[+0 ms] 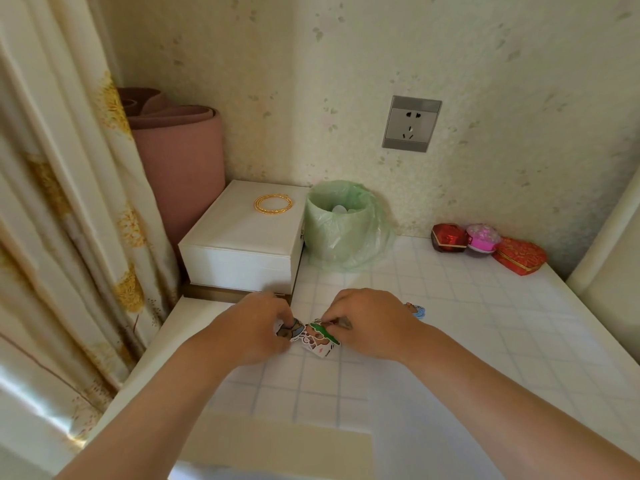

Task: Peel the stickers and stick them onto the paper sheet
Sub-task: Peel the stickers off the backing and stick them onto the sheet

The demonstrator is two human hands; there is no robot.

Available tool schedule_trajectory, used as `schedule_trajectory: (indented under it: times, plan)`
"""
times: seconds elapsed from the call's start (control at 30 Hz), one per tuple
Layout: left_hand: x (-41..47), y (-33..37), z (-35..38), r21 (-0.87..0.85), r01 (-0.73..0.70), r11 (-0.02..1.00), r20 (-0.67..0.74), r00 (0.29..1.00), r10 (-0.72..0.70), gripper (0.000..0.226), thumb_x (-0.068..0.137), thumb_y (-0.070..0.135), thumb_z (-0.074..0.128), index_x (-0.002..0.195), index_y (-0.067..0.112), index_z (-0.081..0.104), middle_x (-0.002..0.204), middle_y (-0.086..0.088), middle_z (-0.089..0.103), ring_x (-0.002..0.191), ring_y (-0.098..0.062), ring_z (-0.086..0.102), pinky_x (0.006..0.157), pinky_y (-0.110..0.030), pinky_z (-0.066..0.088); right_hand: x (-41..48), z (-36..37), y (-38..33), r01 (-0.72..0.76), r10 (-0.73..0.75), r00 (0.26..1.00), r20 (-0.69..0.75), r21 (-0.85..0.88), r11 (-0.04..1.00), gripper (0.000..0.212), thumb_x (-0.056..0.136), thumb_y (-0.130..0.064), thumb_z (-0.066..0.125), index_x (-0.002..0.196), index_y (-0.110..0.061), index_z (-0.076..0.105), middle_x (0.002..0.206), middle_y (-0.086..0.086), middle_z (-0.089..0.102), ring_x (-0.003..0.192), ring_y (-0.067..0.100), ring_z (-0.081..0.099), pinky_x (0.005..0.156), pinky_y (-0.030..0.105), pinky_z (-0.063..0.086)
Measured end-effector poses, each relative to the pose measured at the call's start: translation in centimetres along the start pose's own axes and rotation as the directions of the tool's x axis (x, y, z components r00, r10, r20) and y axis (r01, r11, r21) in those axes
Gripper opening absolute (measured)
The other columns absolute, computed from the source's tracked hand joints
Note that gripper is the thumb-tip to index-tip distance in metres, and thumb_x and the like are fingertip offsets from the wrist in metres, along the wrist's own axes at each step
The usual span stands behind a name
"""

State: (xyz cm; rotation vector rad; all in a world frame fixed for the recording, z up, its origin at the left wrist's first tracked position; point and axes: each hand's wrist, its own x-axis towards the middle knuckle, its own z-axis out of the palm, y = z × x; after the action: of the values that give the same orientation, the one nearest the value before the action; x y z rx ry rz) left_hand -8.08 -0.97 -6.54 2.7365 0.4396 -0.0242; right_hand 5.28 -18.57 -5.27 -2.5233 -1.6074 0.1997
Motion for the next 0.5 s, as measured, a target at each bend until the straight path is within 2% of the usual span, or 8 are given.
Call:
schedule_trajectory:
  times: [0.1, 0.17, 0.27, 0.37, 0.5]
  plan:
    - [0.2, 0.8, 0.6, -0.050, -0.019, 0.999, -0.106, 0.994, 0.014, 0.015, 0.089, 0.043, 0.066, 0.101, 0.033, 0.067, 0.101, 0.014, 0.053, 0.103, -0.011, 0.049, 0.086, -0.033, 0.047, -0.2, 0.2, -0.2, 0.002, -0.002, 1.000, 0.001, 0.027, 1.000, 0.024, 0.091, -0.042, 0.060, 0.112, -0.041, 0.072, 0.110, -0.013, 0.063, 0.097, 0.008, 0.061, 0.078, 0.032, 0.051]
    - [0.5, 1.8, 1.4, -0.081, -0.034, 0.996, -0.175, 0.984, 0.019, 0.020, 0.092, 0.045, 0.062, 0.107, 0.033, 0.067, 0.102, 0.012, 0.055, 0.104, -0.009, 0.051, 0.081, -0.029, 0.047, -0.2, 0.2, -0.1, -0.031, 0.030, 0.999, 0.012, 0.073, 0.997, 0.026, 0.088, -0.043, 0.065, 0.113, -0.039, 0.070, 0.113, -0.012, 0.061, 0.100, 0.010, 0.060, 0.083, 0.034, 0.051]
    - [0.7, 3.0, 2.5, -0.025, -0.025, 0.999, -0.166, 0.986, 0.021, 0.036, 0.090, 0.056, 0.058, 0.117, 0.034, 0.067, 0.108, 0.010, 0.053, 0.105, -0.007, 0.048, 0.080, -0.029, 0.048, -0.3, 0.1, 0.1, -0.103, 0.097, 0.995, 0.037, 0.187, 0.977, 0.033, 0.086, -0.039, 0.071, 0.118, -0.031, 0.067, 0.117, -0.009, 0.060, 0.106, 0.012, 0.058, 0.092, 0.036, 0.049]
    - [1.1, 3.3, 2.6, 0.029, 0.020, 0.999, -0.167, 0.986, -0.015, 0.035, 0.087, 0.061, 0.059, 0.109, 0.038, 0.072, 0.105, 0.009, 0.053, 0.099, -0.007, 0.052, 0.078, -0.029, 0.050, -0.6, 0.1, 0.3, -0.108, 0.097, 0.994, 0.056, 0.229, 0.968, 0.034, 0.087, -0.035, 0.071, 0.120, -0.030, 0.068, 0.118, -0.007, 0.060, 0.105, 0.012, 0.058, 0.092, 0.035, 0.050]
    - [1.3, 3.0, 1.8, -0.173, 0.100, 0.980, -0.123, 0.985, -0.122, 0.020, 0.083, 0.054, 0.068, 0.096, 0.039, 0.070, 0.095, 0.016, 0.063, 0.086, -0.004, 0.060, 0.072, -0.026, 0.051, -0.8, 0.2, 0.6, -0.097, 0.082, 0.994, 0.076, 0.234, 0.967, 0.032, 0.086, -0.032, 0.072, 0.118, -0.030, 0.071, 0.118, -0.008, 0.059, 0.106, 0.011, 0.058, 0.092, 0.034, 0.049]
